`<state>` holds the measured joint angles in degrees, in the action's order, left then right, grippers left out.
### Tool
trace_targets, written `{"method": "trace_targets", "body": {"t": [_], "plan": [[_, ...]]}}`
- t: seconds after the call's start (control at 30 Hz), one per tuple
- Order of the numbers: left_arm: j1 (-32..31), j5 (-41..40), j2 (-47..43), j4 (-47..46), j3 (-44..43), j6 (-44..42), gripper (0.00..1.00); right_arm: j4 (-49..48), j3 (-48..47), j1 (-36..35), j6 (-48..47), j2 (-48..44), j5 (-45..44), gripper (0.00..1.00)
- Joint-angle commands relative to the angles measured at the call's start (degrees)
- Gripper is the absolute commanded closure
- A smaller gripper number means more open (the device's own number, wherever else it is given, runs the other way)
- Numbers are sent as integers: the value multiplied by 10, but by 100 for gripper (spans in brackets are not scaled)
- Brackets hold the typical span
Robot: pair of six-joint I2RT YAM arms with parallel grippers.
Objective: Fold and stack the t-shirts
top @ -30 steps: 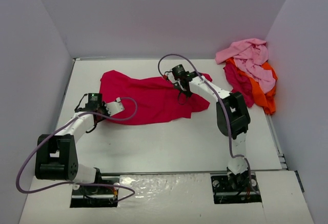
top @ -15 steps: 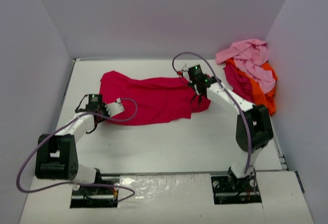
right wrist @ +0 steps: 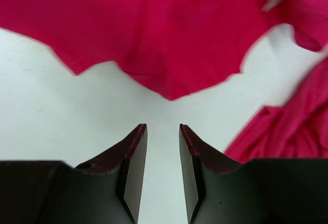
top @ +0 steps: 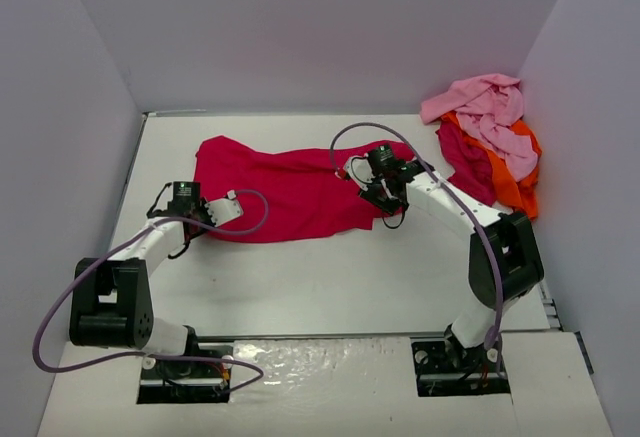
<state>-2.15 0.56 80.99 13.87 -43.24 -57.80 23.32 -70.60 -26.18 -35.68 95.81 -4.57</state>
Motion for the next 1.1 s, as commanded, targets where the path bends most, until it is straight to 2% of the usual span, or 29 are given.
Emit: {"method": "trace_targets", "body": {"t": [0.0,0.27,0.5,0.67,0.7,0.77,0.83,0.97,1.07], "plan": [[4,1,-21,-8,-7,7,100,21,9,-28,21,17,72,72],[4,1,-30,-3,-1,11,100,33,-30,-51,39,81,74,72],[4,0,-33,-8,11,4,100,29,-37,-68,45,116,94,66],[4,0,-36,-7,9,7,100,31,-61,-92,51,164,98,65],[4,0,-35,-6,9,7,100,31,-64,-96,51,173,97,67],[4,0,-33,-7,9,9,100,31,-71,-106,54,191,92,87],[5,0,-31,-9,14,9,100,31,-75,-113,57,199,87,98],[4,0,-34,-19,20,7,100,31,-72,-116,55,182,71,100],[5,0,-33,-20,21,6,100,31,-67,-114,54,156,56,91]]}}
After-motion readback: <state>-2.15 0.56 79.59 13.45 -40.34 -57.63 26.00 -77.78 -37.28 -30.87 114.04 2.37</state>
